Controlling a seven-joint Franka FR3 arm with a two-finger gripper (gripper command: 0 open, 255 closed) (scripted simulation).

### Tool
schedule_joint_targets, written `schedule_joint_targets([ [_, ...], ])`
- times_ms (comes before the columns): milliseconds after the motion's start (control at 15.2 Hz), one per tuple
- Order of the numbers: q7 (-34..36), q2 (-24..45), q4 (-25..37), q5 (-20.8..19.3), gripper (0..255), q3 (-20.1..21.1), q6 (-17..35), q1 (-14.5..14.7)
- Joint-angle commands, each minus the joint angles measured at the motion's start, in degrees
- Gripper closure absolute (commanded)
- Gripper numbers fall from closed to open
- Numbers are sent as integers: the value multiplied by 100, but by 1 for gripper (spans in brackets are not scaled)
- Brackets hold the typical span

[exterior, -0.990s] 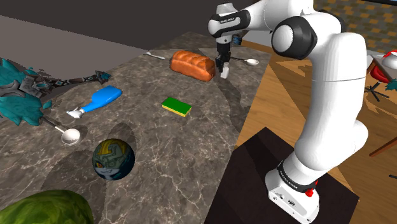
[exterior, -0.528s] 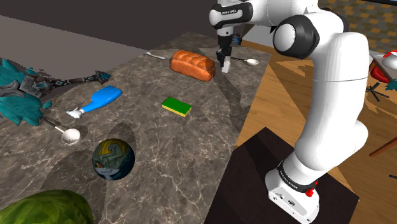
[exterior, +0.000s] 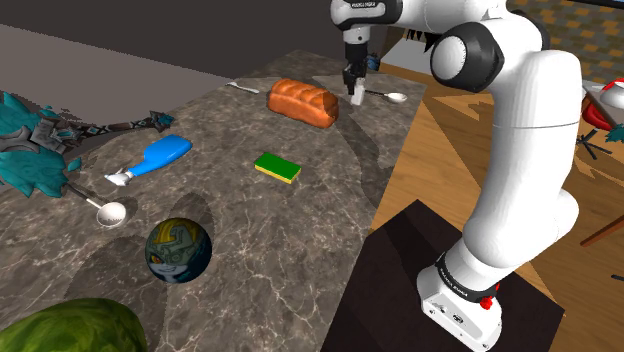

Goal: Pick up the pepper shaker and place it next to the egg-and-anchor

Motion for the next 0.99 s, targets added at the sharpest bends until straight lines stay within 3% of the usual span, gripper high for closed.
schedule_joint_targets([
  [0, -15, 5, 176, 1, 255, -1, -173, -1],
  [924, -143, 329, 1784, 24, 255, -14, -1452, -43],
])
